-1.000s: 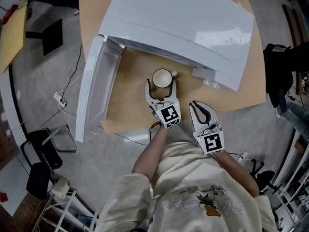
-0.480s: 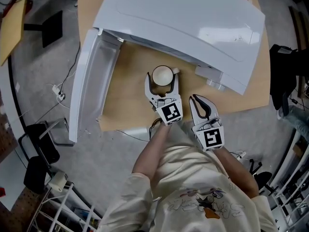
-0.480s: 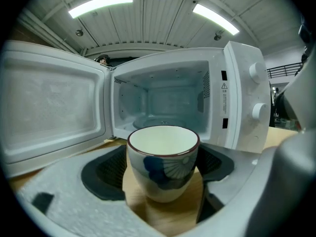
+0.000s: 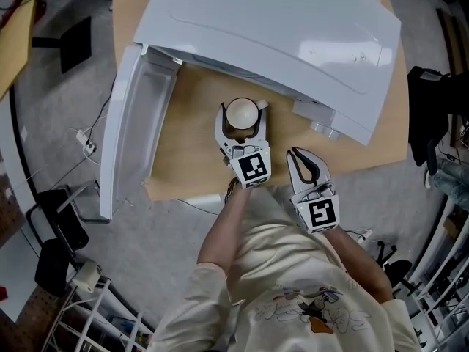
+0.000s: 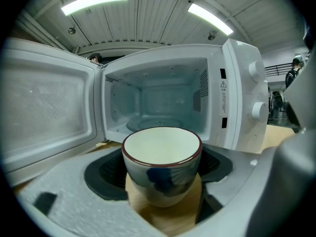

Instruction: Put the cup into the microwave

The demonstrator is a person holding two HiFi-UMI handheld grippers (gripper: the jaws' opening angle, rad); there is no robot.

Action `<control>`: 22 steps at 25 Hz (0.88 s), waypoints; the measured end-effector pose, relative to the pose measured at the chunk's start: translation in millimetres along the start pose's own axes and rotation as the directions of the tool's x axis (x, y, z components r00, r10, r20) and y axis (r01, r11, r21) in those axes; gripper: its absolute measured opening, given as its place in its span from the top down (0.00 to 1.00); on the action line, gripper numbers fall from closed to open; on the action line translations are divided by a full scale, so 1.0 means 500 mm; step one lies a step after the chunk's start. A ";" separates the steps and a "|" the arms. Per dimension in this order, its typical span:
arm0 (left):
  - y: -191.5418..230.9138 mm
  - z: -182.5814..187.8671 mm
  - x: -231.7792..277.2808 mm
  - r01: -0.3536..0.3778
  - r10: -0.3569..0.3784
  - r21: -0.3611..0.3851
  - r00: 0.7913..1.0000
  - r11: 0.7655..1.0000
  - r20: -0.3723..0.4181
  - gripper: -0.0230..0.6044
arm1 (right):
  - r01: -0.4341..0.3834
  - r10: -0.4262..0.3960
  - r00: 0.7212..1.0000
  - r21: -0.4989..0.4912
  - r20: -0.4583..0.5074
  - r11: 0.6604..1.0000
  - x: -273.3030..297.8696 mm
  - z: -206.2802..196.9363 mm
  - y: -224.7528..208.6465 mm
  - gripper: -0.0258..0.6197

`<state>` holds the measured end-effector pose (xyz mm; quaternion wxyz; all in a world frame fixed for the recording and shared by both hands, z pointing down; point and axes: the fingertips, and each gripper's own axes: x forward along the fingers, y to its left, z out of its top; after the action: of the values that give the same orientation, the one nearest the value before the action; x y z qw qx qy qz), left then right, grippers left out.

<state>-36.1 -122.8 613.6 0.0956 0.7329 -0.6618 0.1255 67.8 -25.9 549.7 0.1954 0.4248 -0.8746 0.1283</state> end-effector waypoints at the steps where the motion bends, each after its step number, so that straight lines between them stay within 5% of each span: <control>1: 0.003 0.000 -0.002 0.002 -0.002 -0.006 1.000 1.000 -0.003 0.33 | 0.000 0.000 1.000 -0.004 -0.002 1.000 -0.001 -0.001 -0.001 0.91; 11: 0.035 0.088 -0.026 0.018 -0.017 -0.035 1.000 0.999 0.021 0.33 | -0.012 0.013 0.999 0.022 -0.046 1.000 -0.004 0.001 0.013 0.91; 22: 0.006 0.197 0.067 0.206 -0.207 0.036 0.978 0.978 0.028 0.33 | 0.008 -0.010 0.999 0.037 0.041 0.999 0.007 0.047 0.048 0.91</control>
<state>-30.4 -185.0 530.1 0.0858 0.8011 -0.5812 0.1142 41.1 -22.9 528.9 0.1699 0.4348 -0.8740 0.1346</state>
